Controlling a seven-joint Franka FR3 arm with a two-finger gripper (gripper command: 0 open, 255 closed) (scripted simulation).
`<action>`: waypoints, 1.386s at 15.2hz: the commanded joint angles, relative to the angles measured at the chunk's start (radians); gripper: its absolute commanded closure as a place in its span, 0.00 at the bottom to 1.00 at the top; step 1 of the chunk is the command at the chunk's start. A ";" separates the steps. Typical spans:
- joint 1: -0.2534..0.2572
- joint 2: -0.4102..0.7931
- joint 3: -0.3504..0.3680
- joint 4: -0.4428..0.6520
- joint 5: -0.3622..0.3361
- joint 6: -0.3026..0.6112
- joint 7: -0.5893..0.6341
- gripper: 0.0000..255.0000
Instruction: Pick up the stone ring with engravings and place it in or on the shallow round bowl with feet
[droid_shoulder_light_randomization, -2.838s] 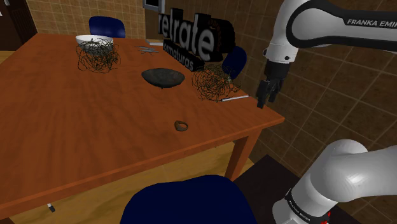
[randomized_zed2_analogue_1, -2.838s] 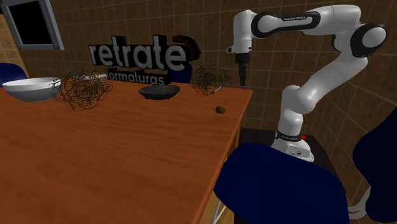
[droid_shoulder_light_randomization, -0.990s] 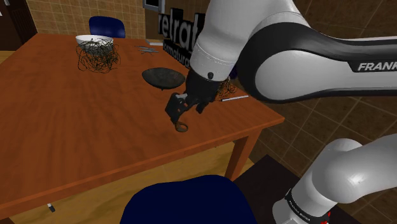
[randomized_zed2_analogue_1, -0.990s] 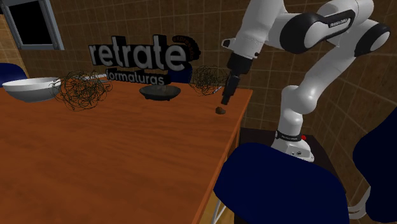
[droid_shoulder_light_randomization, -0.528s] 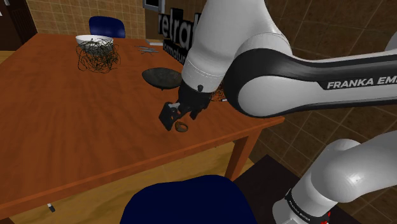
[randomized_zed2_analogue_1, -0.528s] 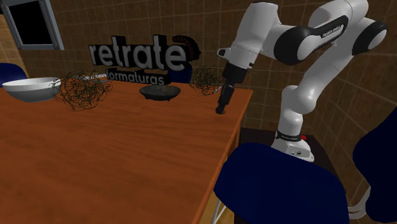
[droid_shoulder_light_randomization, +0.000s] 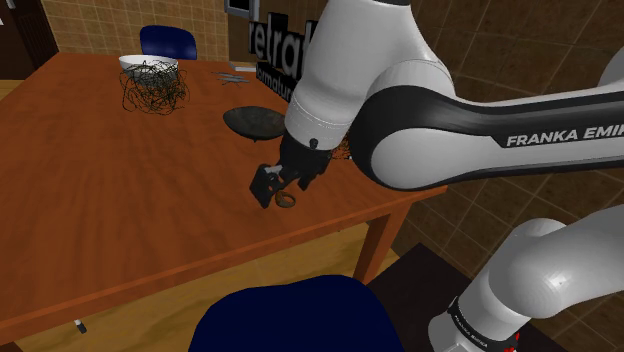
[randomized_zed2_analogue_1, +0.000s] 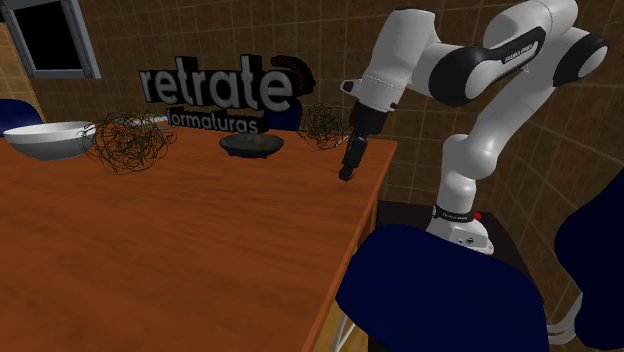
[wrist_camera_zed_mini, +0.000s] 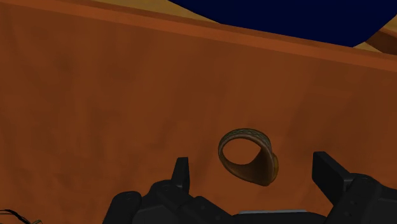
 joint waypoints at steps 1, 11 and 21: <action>0.000 0.000 0.000 0.000 0.000 0.000 0.000 1.00; 0.000 -0.002 -0.004 0.011 0.000 -0.013 -0.002 1.00; -0.004 -0.011 -0.039 0.134 -0.010 -0.146 -0.020 1.00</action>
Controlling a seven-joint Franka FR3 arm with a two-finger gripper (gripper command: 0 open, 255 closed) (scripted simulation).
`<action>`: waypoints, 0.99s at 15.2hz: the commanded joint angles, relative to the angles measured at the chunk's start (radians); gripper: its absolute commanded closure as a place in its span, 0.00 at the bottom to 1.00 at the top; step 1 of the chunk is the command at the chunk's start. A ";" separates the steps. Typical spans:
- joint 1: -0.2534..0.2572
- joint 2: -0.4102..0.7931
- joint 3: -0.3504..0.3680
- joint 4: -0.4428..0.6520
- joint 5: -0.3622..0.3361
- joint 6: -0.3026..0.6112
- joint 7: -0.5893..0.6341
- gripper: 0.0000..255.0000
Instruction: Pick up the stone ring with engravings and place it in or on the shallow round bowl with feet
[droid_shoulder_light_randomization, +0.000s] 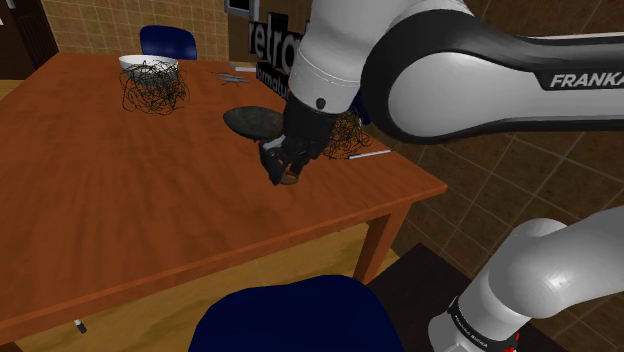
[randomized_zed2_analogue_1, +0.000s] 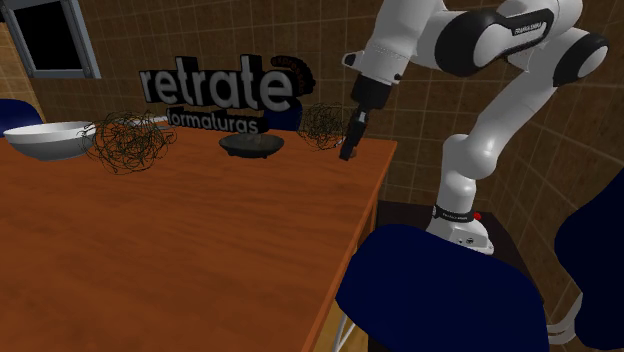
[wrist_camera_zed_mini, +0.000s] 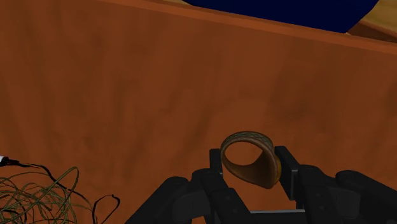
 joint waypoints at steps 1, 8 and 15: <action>-0.004 0.003 -0.006 0.029 -0.004 -0.027 -0.004 1.00; -0.013 0.013 -0.021 0.128 -0.016 -0.117 -0.010 1.00; -0.059 0.096 -0.034 0.225 -0.059 -0.139 -0.044 1.00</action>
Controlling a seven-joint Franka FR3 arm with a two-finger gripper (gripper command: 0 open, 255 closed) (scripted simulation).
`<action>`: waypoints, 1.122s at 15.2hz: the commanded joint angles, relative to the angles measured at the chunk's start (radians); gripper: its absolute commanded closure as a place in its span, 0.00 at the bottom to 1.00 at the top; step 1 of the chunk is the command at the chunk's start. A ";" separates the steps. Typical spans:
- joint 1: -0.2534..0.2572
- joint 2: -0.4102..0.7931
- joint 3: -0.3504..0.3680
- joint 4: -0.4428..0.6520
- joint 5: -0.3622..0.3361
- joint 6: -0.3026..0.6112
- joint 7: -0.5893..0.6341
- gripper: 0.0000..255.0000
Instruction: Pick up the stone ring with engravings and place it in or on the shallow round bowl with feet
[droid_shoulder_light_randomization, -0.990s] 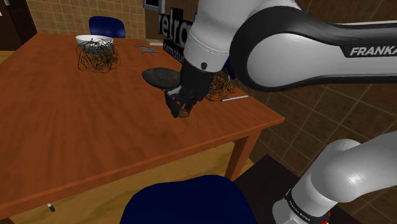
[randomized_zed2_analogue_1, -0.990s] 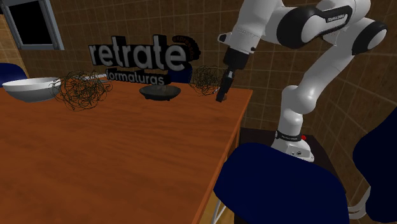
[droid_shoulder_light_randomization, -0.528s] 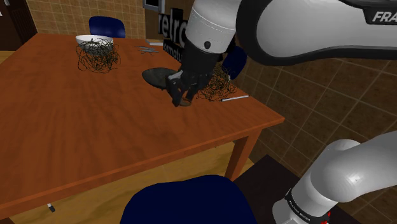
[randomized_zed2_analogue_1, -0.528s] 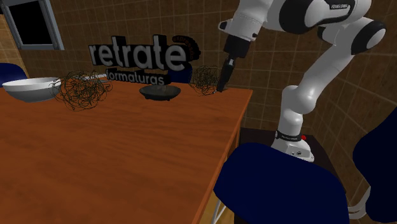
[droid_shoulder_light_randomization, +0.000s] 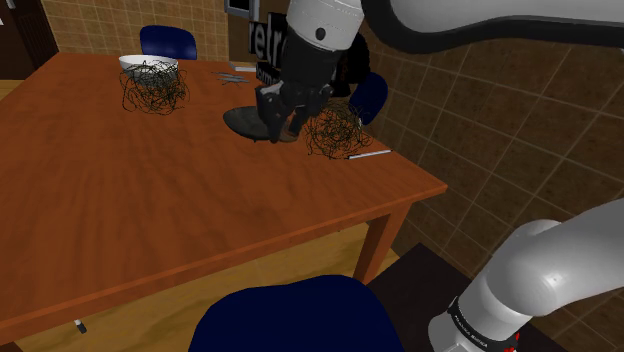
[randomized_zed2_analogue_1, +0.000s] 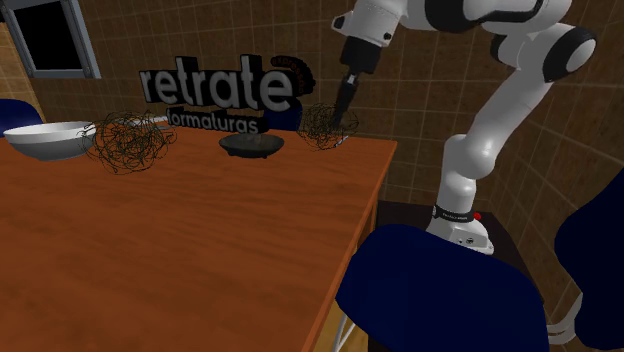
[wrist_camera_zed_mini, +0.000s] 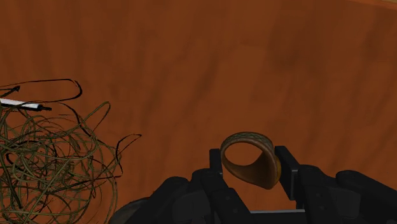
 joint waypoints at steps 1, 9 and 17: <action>-0.025 0.047 -0.006 0.025 -0.023 0.017 -0.021 1.00; -0.116 0.287 -0.001 0.199 -0.152 0.049 -0.066 1.00; -0.137 0.585 0.001 0.478 -0.330 0.007 -0.080 1.00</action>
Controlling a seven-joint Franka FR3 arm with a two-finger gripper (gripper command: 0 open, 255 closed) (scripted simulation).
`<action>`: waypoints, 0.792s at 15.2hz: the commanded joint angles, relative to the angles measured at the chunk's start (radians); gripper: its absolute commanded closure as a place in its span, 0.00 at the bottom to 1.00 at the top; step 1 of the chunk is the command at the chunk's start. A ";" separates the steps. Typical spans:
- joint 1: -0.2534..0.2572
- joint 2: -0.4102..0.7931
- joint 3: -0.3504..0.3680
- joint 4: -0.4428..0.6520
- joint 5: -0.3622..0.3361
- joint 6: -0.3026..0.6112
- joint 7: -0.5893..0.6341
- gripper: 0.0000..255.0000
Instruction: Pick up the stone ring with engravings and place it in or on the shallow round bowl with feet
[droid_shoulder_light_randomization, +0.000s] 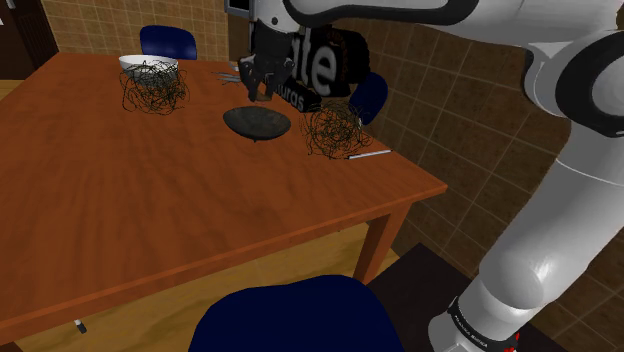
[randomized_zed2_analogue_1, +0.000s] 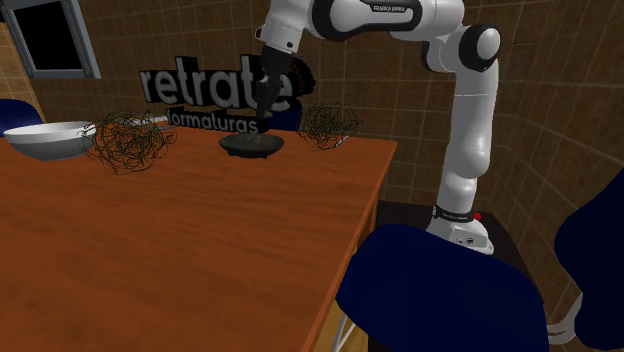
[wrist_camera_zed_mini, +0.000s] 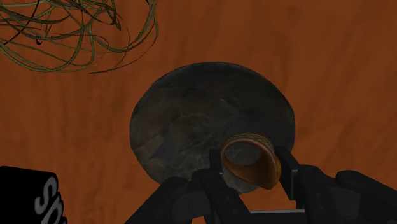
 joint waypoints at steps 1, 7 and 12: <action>0.005 0.075 -0.006 0.083 -0.043 -0.023 -0.010 1.00; 0.024 0.187 -0.024 0.177 -0.104 -0.021 -0.021 1.00; 0.008 0.170 -0.026 0.088 -0.097 0.053 -0.013 1.00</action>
